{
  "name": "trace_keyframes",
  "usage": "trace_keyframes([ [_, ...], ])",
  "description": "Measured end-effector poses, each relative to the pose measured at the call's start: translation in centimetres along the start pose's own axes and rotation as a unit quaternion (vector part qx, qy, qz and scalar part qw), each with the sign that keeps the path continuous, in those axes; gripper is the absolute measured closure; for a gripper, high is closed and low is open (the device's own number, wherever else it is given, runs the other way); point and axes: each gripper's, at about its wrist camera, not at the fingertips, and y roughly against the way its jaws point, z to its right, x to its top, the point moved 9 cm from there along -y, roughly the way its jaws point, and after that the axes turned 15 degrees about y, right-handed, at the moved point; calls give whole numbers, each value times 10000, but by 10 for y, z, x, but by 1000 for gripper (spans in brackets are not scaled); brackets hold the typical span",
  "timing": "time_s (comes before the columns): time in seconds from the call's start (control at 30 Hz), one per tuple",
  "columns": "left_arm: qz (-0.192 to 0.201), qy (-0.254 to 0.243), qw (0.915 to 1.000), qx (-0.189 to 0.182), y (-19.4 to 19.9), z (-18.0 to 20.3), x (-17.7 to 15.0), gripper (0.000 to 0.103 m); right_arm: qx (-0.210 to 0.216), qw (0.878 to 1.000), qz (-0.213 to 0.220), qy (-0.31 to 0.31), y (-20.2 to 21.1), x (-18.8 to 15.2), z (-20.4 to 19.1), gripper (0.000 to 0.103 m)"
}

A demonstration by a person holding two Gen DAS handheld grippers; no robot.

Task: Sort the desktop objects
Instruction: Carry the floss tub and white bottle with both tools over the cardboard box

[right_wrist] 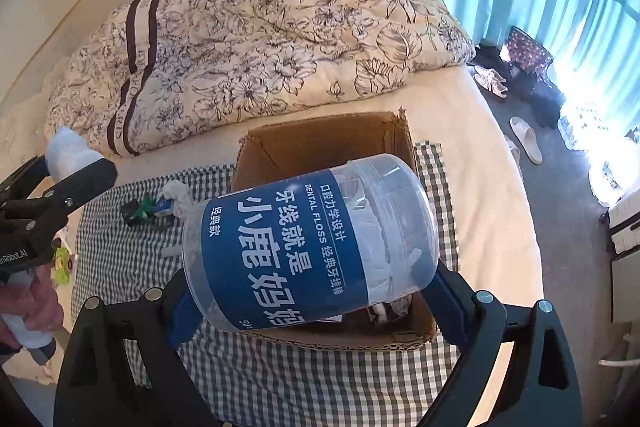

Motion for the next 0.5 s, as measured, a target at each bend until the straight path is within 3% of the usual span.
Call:
trace_keyframes([
  [0.3, -459, -500, 9977, 18, -52, 25, -23, 1, 77, 9990, -398, 189, -35, -17, 3, 10],
  [0.5, -877, -492, 9949, 92, -97, 32, -33, 1, 223, 9965, -683, 432, -65, -27, 0, 10],
])
